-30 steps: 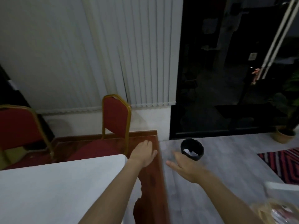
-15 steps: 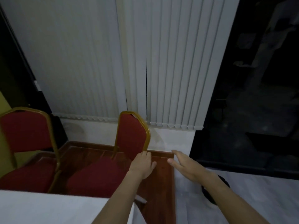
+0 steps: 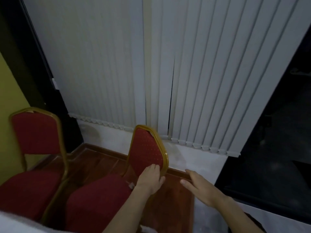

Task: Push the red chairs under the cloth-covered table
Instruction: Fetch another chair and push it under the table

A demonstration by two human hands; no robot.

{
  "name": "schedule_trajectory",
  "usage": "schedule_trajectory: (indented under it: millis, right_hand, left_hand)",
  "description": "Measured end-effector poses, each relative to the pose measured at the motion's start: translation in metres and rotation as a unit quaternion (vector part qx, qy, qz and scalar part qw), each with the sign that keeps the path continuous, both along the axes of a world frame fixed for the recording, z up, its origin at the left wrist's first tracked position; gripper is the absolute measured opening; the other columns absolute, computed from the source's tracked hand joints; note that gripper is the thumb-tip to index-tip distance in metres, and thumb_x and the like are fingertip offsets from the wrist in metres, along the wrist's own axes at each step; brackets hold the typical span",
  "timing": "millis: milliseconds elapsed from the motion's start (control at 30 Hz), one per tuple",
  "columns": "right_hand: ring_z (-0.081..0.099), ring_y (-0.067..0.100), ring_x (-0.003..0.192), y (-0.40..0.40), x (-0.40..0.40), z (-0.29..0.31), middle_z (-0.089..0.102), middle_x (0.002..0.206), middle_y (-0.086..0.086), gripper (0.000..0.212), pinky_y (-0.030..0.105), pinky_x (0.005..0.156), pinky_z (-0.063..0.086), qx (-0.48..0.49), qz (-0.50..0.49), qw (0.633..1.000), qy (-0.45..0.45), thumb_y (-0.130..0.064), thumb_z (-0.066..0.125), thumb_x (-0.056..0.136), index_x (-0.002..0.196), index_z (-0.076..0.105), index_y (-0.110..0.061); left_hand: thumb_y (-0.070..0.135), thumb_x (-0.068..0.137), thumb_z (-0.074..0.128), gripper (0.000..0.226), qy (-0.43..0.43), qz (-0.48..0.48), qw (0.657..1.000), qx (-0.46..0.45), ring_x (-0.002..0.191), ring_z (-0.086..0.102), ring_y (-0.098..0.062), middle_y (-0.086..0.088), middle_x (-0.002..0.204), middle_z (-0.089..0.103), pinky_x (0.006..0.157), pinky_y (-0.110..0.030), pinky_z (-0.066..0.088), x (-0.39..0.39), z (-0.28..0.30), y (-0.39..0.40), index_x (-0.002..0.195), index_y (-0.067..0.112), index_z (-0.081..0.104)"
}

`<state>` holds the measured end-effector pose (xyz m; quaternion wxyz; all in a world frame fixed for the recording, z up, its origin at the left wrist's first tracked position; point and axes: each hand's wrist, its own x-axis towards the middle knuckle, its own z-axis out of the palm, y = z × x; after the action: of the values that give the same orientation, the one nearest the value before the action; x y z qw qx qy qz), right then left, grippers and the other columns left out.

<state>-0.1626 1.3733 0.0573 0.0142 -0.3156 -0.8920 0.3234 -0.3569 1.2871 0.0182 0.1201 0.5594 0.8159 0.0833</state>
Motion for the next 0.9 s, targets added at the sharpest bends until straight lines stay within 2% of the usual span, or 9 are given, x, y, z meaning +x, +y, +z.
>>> schedule_trajectory:
  millis: [100, 167, 233, 300, 533, 667, 733, 800, 900]
  right_hand:
    - [0.030, 0.011, 0.136, 0.060, -0.023, -0.006, 0.031, 0.151, -0.004, 0.096, 0.037, 0.111, 0.028, 0.025, 0.002, 0.999, -0.024, -0.083, 0.021, 0.075, 0.147, 0.020, -0.020]
    - [0.028, 0.012, 0.138, 0.099, -0.043, -0.010, 0.029, 0.153, -0.002, 0.093, 0.037, 0.111, 0.027, 0.027, 0.007, 1.000, -0.006, -0.081, 0.023, 0.078, 0.147, 0.020, -0.020]
    - [0.029, 0.013, 0.137, 0.132, -0.059, -0.011, 0.031, 0.152, 0.000, 0.077, 0.030, 0.110, 0.026, 0.025, 0.027, 0.999, 0.015, -0.067, 0.031, 0.088, 0.147, 0.022, -0.018]
    - [0.031, 0.014, 0.136, 0.155, -0.075, -0.014, 0.033, 0.151, 0.002, 0.069, 0.029, 0.108, 0.026, 0.020, 0.046, 0.998, 0.021, -0.059, 0.034, 0.093, 0.146, 0.023, -0.017]
    - [0.028, 0.011, 0.137, 0.205, -0.117, -0.040, 0.029, 0.153, -0.001, 0.093, 0.034, 0.113, 0.027, -0.012, 0.092, 0.996, 0.009, -0.079, 0.019, 0.075, 0.147, 0.022, -0.020]
    - [0.035, 0.011, 0.133, 0.235, -0.150, -0.049, 0.037, 0.148, 0.000, 0.069, 0.030, 0.109, 0.031, -0.006, 0.126, 0.992, 0.005, -0.062, 0.028, 0.091, 0.145, 0.026, -0.019]
    - [0.035, 0.012, 0.133, 0.250, -0.174, -0.047, 0.037, 0.148, 0.000, 0.065, 0.031, 0.108, 0.031, 0.006, 0.152, 0.988, 0.009, -0.059, 0.028, 0.093, 0.145, 0.027, -0.019]
    - [0.031, 0.012, 0.136, 0.267, -0.208, -0.046, 0.032, 0.151, 0.000, 0.065, 0.031, 0.110, 0.028, 0.014, 0.171, 0.985, 0.019, -0.059, 0.027, 0.094, 0.146, 0.024, -0.020]
    - [0.028, 0.013, 0.137, 0.288, -0.260, -0.042, 0.030, 0.152, 0.002, 0.055, 0.019, 0.105, 0.018, 0.019, 0.211, 0.976, 0.049, -0.044, 0.031, 0.100, 0.147, 0.024, -0.015]
  left_hand:
    - [0.037, 0.098, 0.042, 0.042, 0.004, 0.044, 0.999, 0.006, 0.123, 0.043, -0.026, -0.010, 0.132, 0.047, 0.105, -0.034, 0.033, -0.031, 0.002, 0.047, 0.130, 0.009, 0.041]
    - [0.037, 0.098, 0.041, 0.045, 0.007, 0.070, 0.998, 0.002, 0.124, 0.043, -0.026, -0.010, 0.133, 0.046, 0.106, -0.034, 0.033, -0.048, 0.005, 0.074, 0.132, 0.009, 0.039]
    - [0.038, 0.098, 0.041, 0.046, 0.010, 0.090, 0.996, 0.000, 0.124, 0.043, -0.027, -0.010, 0.133, 0.046, 0.106, -0.035, 0.033, -0.058, 0.008, 0.093, 0.133, 0.008, 0.038]
    - [0.038, 0.098, 0.042, 0.046, 0.010, 0.111, 0.994, 0.004, 0.123, 0.044, -0.027, -0.010, 0.132, 0.046, 0.105, -0.035, 0.034, -0.067, 0.007, 0.105, 0.133, 0.008, 0.038]
    - [0.043, 0.095, 0.044, 0.054, 0.022, 0.150, 0.988, -0.014, 0.125, 0.042, -0.024, -0.008, 0.136, 0.045, 0.109, -0.035, 0.033, -0.102, -0.005, 0.140, 0.136, 0.010, 0.036]
    - [0.049, 0.093, 0.047, 0.063, 0.016, 0.171, 0.985, 0.010, 0.130, 0.038, -0.023, -0.008, 0.140, 0.041, 0.111, -0.032, 0.030, -0.130, -0.005, 0.163, 0.139, 0.008, 0.034]
    - [0.051, 0.092, 0.048, 0.065, -0.005, 0.192, 0.981, 0.021, 0.130, 0.038, -0.023, -0.008, 0.141, 0.041, 0.110, -0.033, 0.031, -0.144, -0.009, 0.173, 0.139, 0.009, 0.034]
    - [0.053, 0.092, 0.048, 0.068, -0.033, 0.218, 0.975, 0.036, 0.131, 0.037, -0.023, -0.007, 0.143, 0.039, 0.110, -0.033, 0.031, -0.157, -0.017, 0.180, 0.141, 0.009, 0.032]
    - [0.055, 0.089, 0.051, 0.068, -0.052, 0.256, 0.962, 0.073, 0.130, 0.038, -0.020, -0.004, 0.142, 0.041, 0.109, -0.031, 0.033, -0.176, -0.028, 0.188, 0.140, 0.012, 0.034]
